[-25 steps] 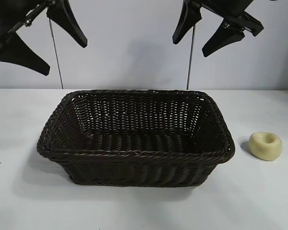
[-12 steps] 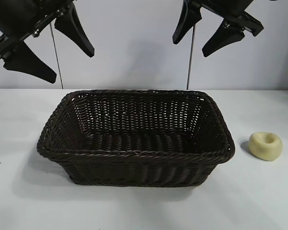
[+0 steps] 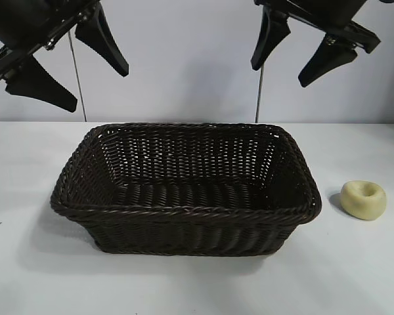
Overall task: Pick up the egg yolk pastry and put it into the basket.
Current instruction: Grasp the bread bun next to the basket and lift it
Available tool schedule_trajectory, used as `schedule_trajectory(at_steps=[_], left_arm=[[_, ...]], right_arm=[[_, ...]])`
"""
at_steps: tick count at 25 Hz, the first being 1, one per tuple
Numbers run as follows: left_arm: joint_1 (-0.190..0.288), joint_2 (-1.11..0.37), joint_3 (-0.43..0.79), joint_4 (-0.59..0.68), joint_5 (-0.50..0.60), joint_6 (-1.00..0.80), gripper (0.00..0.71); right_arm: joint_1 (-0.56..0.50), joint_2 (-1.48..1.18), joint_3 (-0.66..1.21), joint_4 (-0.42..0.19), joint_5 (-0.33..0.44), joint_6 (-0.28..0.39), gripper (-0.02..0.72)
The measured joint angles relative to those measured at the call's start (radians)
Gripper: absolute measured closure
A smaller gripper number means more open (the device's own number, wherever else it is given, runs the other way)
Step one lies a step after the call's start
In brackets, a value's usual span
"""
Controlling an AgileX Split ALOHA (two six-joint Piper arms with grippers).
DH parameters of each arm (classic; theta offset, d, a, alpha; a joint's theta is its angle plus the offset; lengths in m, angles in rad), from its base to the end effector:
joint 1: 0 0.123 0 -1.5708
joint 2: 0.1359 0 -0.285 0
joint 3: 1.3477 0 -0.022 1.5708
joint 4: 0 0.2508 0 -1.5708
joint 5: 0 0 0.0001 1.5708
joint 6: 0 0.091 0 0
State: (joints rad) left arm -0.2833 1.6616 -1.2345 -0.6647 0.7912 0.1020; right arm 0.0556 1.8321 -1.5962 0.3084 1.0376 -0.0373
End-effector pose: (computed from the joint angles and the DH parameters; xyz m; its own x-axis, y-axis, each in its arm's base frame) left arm 0.3259 -0.1365 0.2685 -0.9349 -0.0936 -0.3423 0.1184 0.8270 -0.5495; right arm 0.3942 0.0458 0.2897 -0.9296 0.0671 -0.3623 -0.0427 0.9570 0.2869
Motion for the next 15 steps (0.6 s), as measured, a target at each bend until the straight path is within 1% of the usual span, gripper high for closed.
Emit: schedule_trajectory(at_steps=[5, 10, 15], left_arm=[[0.0, 0.0, 0.0, 0.0, 0.001, 0.0, 0.139], [0.0, 0.0, 0.0, 0.0, 0.001, 0.0, 0.139], [0.0, 0.0, 0.0, 0.0, 0.007, 0.001, 0.139]], right_arm=[[-0.067, 0.0, 0.0, -0.025, 0.073, -0.012, 0.146], [-0.081, 0.0, 0.0, -0.086, 0.097, -0.015, 0.146], [-0.081, 0.023, 0.0, -0.101, 0.128, -0.015, 0.146]])
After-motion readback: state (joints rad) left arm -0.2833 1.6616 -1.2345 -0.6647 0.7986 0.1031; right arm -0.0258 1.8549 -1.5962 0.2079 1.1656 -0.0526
